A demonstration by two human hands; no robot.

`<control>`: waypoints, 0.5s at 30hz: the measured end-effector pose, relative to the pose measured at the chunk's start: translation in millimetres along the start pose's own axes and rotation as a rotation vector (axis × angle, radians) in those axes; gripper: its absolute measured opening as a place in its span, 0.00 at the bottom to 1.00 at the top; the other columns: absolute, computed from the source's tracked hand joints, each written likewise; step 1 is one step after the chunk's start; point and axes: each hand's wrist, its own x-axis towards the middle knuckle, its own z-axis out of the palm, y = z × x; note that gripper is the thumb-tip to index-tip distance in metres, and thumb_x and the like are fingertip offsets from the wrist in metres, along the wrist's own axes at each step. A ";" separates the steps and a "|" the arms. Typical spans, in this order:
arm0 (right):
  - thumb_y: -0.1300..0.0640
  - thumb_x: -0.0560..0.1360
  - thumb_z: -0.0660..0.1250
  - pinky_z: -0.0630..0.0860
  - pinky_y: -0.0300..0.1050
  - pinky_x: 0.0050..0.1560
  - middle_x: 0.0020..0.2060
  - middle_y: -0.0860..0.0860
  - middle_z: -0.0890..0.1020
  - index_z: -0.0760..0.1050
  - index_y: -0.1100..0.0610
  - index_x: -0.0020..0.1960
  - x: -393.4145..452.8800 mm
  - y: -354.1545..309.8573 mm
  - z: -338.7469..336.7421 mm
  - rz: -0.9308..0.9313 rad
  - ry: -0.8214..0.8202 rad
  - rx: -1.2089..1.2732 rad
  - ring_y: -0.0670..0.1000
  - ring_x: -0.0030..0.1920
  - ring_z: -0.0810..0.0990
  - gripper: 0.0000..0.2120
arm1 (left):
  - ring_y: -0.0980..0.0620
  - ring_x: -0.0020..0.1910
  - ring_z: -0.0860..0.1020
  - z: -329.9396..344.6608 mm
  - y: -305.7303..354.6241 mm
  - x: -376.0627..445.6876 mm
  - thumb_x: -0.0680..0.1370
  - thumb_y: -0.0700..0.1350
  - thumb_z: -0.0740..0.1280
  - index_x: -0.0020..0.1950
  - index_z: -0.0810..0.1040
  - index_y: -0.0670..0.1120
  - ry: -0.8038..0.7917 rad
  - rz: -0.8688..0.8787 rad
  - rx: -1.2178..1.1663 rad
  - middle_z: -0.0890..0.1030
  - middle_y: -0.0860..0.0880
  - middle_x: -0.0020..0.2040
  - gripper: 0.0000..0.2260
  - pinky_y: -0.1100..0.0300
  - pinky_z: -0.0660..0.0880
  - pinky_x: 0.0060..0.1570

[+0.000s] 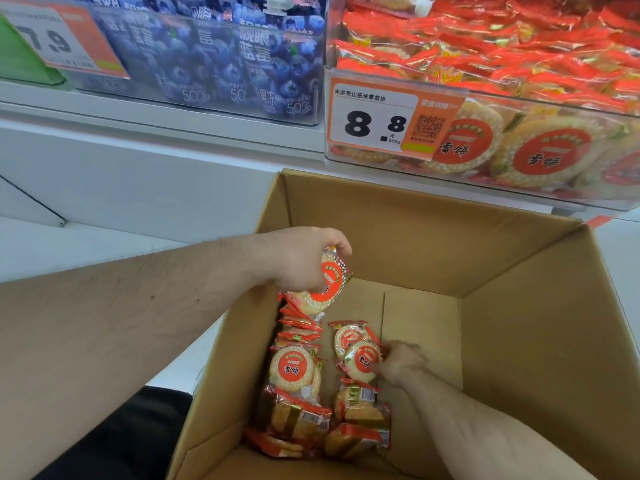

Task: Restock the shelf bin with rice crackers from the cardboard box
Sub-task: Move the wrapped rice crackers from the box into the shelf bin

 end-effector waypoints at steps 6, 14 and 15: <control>0.58 0.68 0.75 0.74 0.34 0.38 0.44 0.50 0.81 0.74 0.52 0.44 -7.0 -11.4 -21.9 -0.174 -0.056 0.272 0.49 0.45 0.78 0.11 | 0.55 0.28 0.71 -3.7 -3.4 2.3 0.75 0.33 0.64 0.69 0.66 0.58 -0.029 -0.021 -0.046 0.73 0.53 0.43 0.28 0.64 0.64 0.22; 0.63 0.67 0.74 0.73 0.44 0.40 0.42 0.56 0.83 0.73 0.59 0.52 -73.0 -13.4 -145.7 -0.436 -0.350 0.885 0.52 0.41 0.78 0.16 | 0.47 0.47 0.77 -26.4 -8.3 -12.7 0.73 0.32 0.65 0.64 0.67 0.65 0.039 0.035 -0.266 0.75 0.49 0.56 0.31 0.53 0.75 0.42; 0.62 0.65 0.73 0.73 0.46 0.44 0.44 0.56 0.83 0.73 0.60 0.54 -83.8 -14.5 -160.6 -0.484 -0.389 0.906 0.54 0.44 0.79 0.20 | 0.48 0.44 0.76 -29.2 -7.5 -14.9 0.73 0.32 0.65 0.64 0.67 0.65 0.053 0.050 -0.296 0.74 0.49 0.55 0.31 0.55 0.73 0.39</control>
